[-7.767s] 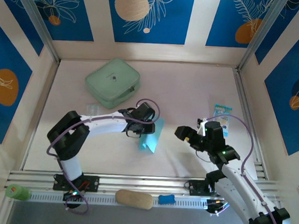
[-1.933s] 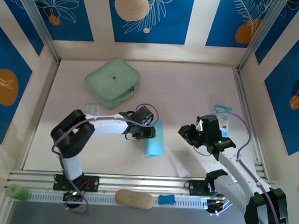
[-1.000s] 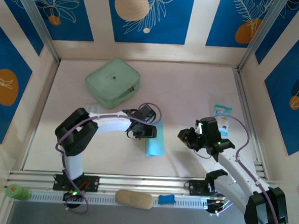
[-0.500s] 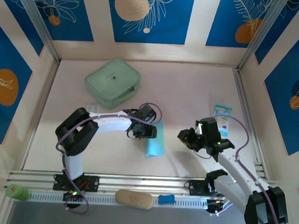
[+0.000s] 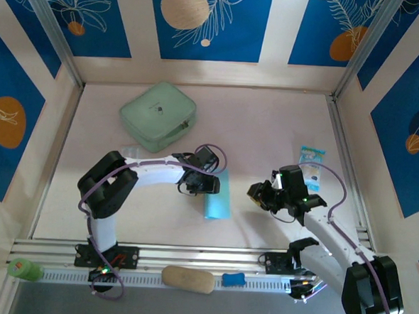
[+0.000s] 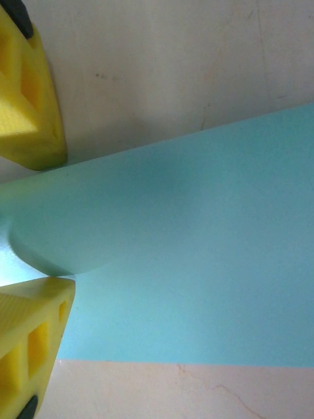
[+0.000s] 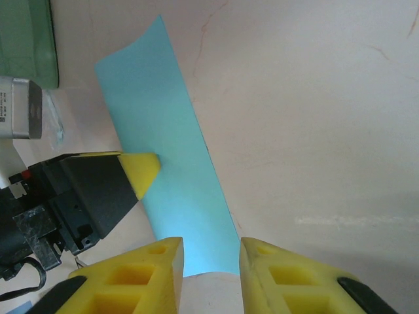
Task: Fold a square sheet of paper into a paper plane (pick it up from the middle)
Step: Hold the paper at the center of the table.
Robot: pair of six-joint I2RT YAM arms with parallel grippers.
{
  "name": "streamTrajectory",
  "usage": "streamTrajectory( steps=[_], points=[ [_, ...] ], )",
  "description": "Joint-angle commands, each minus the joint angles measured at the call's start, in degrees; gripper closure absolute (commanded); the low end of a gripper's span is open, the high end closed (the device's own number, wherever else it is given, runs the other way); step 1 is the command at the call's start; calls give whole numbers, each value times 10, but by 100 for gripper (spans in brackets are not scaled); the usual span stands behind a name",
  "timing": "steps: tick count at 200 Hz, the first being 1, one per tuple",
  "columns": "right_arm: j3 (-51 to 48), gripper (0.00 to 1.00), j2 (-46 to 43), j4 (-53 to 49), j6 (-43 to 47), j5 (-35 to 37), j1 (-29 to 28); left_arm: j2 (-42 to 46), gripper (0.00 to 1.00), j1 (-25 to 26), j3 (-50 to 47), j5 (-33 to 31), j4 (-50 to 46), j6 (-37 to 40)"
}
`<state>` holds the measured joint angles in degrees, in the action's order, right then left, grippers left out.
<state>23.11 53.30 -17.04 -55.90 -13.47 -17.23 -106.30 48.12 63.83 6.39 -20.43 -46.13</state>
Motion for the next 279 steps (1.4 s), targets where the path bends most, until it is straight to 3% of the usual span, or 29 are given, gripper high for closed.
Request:
streamTrajectory(
  steps=[1, 56, 123, 198, 279],
  points=[
    [-6, 73, 11, 14, 6, -23, -2, -51, 47, -5, -17, -31, -5, 9],
    [-10, 74, 33, 54, -5, -26, -19, -52, 47, -5, -17, -31, -5, 9],
    [45, 98, 176, 112, 18, -43, -66, -56, 47, -5, -13, -31, -5, 11],
    [132, 100, 330, 132, 36, -43, -111, -57, 47, -5, -15, -26, 2, 5],
    [154, 100, 397, 122, 53, -31, -136, -57, 47, -4, -19, -26, 4, 3]
  ],
)
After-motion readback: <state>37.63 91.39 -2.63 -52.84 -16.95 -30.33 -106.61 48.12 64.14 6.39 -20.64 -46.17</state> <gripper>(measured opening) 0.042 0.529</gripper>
